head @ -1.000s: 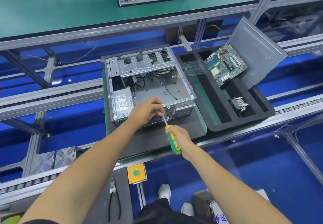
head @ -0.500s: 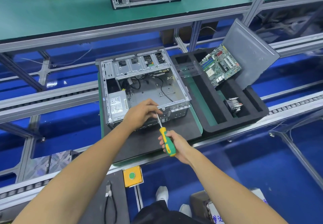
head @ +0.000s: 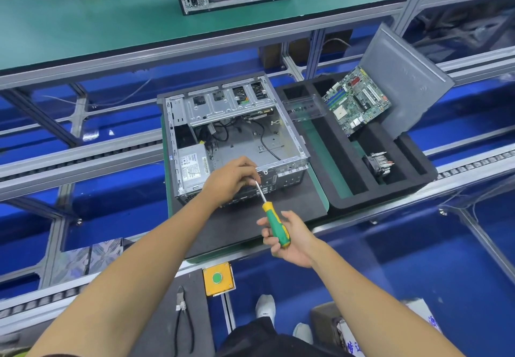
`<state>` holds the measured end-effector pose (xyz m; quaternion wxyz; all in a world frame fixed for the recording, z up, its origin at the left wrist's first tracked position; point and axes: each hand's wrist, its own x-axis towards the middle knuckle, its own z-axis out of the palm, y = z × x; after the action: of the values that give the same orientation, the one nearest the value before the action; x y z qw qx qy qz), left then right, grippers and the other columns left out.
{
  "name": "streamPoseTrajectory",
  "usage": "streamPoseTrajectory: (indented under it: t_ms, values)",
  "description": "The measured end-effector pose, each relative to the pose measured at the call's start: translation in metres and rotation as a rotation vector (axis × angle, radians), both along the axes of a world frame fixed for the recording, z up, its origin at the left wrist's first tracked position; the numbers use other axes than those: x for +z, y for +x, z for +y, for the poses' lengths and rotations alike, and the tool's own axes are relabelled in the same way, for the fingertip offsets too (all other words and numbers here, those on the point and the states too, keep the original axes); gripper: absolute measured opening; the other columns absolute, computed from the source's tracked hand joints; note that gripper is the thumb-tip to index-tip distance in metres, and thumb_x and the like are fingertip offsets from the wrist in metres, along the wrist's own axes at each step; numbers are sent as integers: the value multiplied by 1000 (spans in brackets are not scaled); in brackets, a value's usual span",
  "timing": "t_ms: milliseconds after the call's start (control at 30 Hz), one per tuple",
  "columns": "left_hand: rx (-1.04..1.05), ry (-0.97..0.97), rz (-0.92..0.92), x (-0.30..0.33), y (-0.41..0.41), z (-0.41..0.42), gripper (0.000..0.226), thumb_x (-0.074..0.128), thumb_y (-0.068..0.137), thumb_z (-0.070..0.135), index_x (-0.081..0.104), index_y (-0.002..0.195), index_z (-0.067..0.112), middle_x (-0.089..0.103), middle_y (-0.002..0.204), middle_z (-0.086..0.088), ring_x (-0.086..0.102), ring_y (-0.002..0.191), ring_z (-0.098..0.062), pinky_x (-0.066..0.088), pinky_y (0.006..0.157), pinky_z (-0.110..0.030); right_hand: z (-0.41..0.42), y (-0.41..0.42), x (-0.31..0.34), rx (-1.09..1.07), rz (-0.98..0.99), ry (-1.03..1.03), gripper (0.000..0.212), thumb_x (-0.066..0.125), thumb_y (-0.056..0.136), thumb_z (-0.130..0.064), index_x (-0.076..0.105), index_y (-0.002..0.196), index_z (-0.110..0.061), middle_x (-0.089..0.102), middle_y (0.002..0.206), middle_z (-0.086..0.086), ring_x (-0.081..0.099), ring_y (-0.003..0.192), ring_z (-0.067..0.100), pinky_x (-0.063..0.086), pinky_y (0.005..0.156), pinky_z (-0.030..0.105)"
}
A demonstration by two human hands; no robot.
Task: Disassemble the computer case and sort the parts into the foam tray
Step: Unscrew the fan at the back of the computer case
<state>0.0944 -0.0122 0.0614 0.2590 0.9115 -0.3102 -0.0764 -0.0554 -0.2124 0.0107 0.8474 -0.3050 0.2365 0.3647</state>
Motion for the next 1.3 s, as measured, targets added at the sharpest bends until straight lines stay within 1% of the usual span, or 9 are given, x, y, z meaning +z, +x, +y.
streamPoseTrajectory:
  t_ms: [267, 400, 500, 567, 633, 800, 933, 1100, 1300]
  values:
    - [-19, 10, 23, 0, 0, 2, 24, 66, 98, 27, 72, 105, 49, 51, 126, 26, 50, 103, 8, 43, 74, -26, -1, 2, -1, -24, -64, -101, 38, 43, 100, -30, 75, 100, -11, 60, 81, 5, 47, 55, 12, 47, 53, 26]
    - [-39, 37, 22, -1, 1, 2, 32, 65, 98, 24, 71, 110, 53, 50, 131, 25, 51, 103, 5, 40, 74, -26, 8, 7, 6, 11, -171, -322, 13, 60, 80, -18, 61, 93, -14, 64, 81, 9, 51, 56, 19, 49, 58, 32]
    - [-48, 29, 37, 0, 2, 3, 28, 64, 99, 28, 71, 109, 53, 50, 132, 26, 51, 102, 6, 39, 74, -25, 19, 8, 9, -93, -250, -592, 18, 65, 64, -11, 51, 68, -22, 62, 71, 11, 50, 52, 22, 42, 51, 28]
    - [-52, 33, 26, 1, 1, 3, 22, 62, 100, 31, 71, 105, 50, 51, 131, 25, 50, 101, 7, 39, 73, -25, 25, 6, 8, -162, -257, -705, 20, 65, 60, -12, 49, 65, -22, 61, 68, 9, 51, 52, 19, 41, 48, 26]
    - [-55, 41, 3, 1, 1, 2, 19, 61, 100, 29, 70, 100, 46, 52, 131, 22, 49, 100, 7, 38, 72, -26, 33, 4, 9, -182, -212, -647, 18, 64, 60, -13, 54, 74, -18, 60, 69, 8, 51, 52, 16, 43, 48, 25]
    - [-52, 40, -5, 4, -1, 1, 22, 61, 100, 22, 70, 96, 42, 54, 130, 19, 50, 98, 4, 45, 73, -29, 36, 3, 10, -121, -42, -155, 39, 48, 85, -32, 75, 91, -5, 56, 74, 7, 49, 56, 16, 45, 56, 30]
    - [-45, 44, 6, 3, 0, 0, 21, 61, 100, 23, 69, 97, 42, 53, 127, 22, 50, 98, 5, 45, 74, -29, 21, -12, -2, -136, 30, 48, 43, 54, 84, -40, 76, 96, -5, 59, 82, 7, 51, 60, 14, 49, 57, 27]
    - [-49, 46, 3, 0, 1, 1, 20, 59, 101, 25, 67, 97, 42, 51, 126, 24, 49, 96, 6, 45, 73, -30, 17, -23, -5, -43, 43, 72, 45, 41, 98, -41, 72, 91, -10, 52, 73, 3, 42, 50, 11, 43, 46, 24]
    - [-62, 67, -6, -3, 3, 3, 21, 55, 103, 34, 66, 107, 51, 47, 134, 27, 54, 97, 5, 43, 71, -27, 20, -18, 10, -74, 50, -144, 31, 44, 99, -30, 63, 85, -10, 51, 69, 4, 34, 49, 12, 36, 48, 24]
